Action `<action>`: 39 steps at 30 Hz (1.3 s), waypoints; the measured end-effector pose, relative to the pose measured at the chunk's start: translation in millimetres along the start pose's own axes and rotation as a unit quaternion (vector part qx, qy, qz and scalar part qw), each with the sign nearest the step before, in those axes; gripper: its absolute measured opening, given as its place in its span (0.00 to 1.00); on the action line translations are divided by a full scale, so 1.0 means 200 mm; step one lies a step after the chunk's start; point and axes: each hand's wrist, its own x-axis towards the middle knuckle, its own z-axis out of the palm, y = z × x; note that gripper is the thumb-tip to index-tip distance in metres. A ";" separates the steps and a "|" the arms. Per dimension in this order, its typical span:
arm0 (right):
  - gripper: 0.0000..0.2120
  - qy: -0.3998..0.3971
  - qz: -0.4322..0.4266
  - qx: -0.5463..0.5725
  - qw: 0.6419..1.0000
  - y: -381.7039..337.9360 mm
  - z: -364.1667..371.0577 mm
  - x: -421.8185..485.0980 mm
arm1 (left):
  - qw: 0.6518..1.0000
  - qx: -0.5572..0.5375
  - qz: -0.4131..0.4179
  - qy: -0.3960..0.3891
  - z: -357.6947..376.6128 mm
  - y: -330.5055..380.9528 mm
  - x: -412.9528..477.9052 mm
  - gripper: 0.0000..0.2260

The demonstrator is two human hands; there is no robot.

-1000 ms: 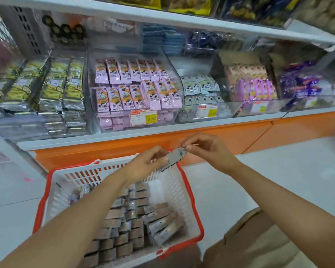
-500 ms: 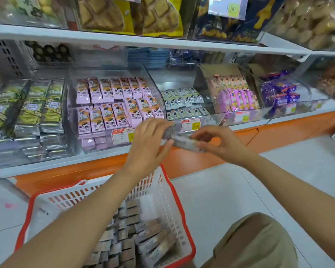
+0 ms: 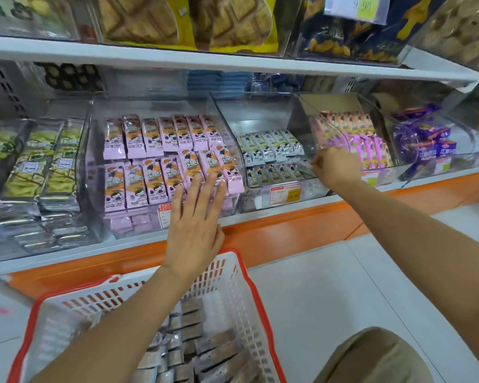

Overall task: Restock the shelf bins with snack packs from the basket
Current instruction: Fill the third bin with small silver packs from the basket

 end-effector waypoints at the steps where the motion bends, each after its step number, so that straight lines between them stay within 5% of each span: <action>1: 0.10 -0.024 0.013 -0.016 0.999 -0.01 0.01 0.02 | 1.000 0.004 0.001 -0.001 0.00 0.00 0.00 0.38; 6: 0.11 -0.093 0.035 -0.013 0.995 0.01 0.02 0.07 | 1.000 0.012 0.001 -0.006 0.02 0.00 0.00 0.38; 12: 0.09 -0.010 -0.043 0.100 0.994 -0.01 -0.05 -0.07 | 1.000 0.006 0.007 -0.014 -0.01 0.00 -0.01 0.38; 19: 0.04 0.041 -0.195 0.352 0.915 -0.29 -0.13 -0.54 | 0.999 -0.031 0.036 0.005 -0.02 -0.02 -0.19 0.30; 23: 0.03 -0.056 -0.294 0.371 0.879 -0.49 0.06 -0.88 | 0.996 -0.062 0.067 -0.006 0.01 -0.10 -0.39 0.27; 31: 0.12 -0.380 -0.345 0.239 0.824 -0.65 0.60 -1.36 | 0.960 0.026 -0.044 -0.277 0.21 -0.32 -0.76 0.43; 39: 0.22 -0.481 -0.389 0.027 0.786 -0.73 0.90 -1.54 | 0.933 0.021 -0.083 -0.349 0.34 -0.41 -0.88 0.38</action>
